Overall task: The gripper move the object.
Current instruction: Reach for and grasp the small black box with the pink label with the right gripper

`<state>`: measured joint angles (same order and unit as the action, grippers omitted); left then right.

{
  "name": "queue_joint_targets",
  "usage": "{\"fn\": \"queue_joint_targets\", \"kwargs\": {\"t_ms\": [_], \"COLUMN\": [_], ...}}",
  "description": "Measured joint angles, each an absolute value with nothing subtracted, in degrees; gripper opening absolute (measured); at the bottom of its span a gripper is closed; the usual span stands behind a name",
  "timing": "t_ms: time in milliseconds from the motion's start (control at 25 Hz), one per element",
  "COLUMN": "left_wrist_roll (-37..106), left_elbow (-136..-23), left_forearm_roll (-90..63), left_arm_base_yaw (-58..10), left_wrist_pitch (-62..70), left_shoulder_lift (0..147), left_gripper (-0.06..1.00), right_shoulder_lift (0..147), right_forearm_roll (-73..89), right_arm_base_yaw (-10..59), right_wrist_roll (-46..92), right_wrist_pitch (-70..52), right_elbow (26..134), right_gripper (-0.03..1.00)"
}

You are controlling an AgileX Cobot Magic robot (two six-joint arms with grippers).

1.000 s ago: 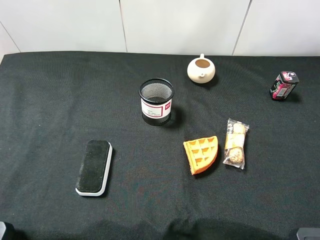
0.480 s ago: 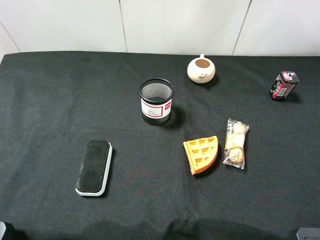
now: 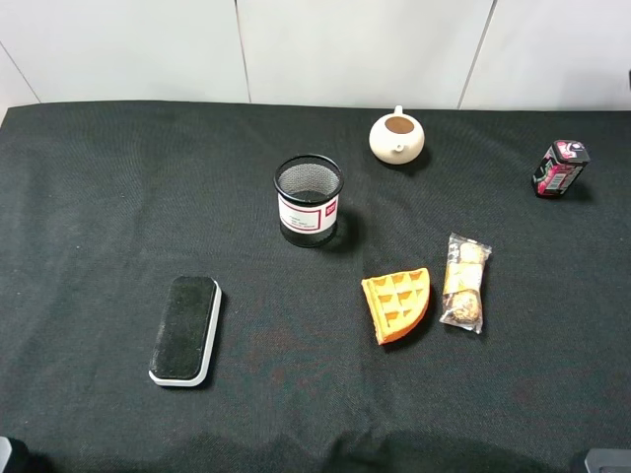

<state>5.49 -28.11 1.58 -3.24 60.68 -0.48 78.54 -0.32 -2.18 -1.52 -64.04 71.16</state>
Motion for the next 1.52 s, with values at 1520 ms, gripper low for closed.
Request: {"fn": "queue_joint_targets", "kwargs": {"t_ms": [1520], "left_wrist_roll": [5.49], "left_elbow": [-28.11], "left_forearm_roll": [1.63], "left_arm_base_yaw": [-3.24], "left_wrist_pitch": [60.68], "left_shoulder_lift": [-0.48], "left_gripper": [0.95], "right_shoulder_lift": [116.22], "right_forearm_roll": [5.85], "right_arm_base_yaw": [-8.33], "right_wrist_roll": [7.62], "right_wrist_pitch": [-55.94], "right_elbow": [85.23], "right_gripper": [0.69]}}
